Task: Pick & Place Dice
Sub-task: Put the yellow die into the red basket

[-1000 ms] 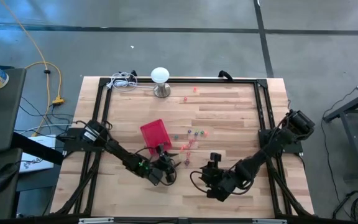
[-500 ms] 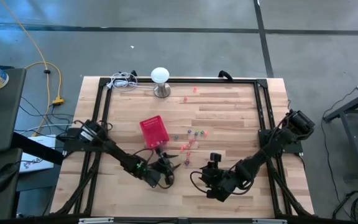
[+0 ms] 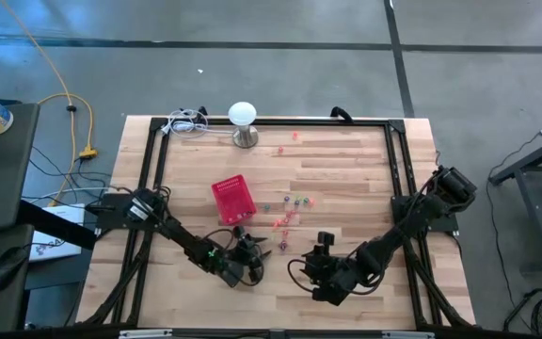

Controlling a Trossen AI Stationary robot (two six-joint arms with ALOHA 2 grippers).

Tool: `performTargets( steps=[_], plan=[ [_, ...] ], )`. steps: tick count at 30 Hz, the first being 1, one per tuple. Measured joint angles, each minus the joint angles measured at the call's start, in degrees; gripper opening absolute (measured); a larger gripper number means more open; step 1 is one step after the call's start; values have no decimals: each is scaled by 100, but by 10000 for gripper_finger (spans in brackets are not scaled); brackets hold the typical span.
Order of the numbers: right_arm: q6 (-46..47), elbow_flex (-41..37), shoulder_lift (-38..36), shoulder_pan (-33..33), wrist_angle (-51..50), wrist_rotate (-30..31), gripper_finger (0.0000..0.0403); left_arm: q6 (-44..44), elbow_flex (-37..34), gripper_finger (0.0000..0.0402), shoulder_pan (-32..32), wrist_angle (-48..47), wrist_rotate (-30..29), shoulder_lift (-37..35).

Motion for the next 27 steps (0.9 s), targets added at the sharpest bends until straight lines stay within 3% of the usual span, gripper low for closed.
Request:
performTargets(
  steps=[22, 27],
  plan=[
    [-346, 0, 1, 0, 220, -1, 169, -6, 14, 190, 574, 377, 208, 281],
    [-346, 0, 2, 0, 220, -44, 169, -6, 13, 166, 588, 364, 299, 281]
  ],
)
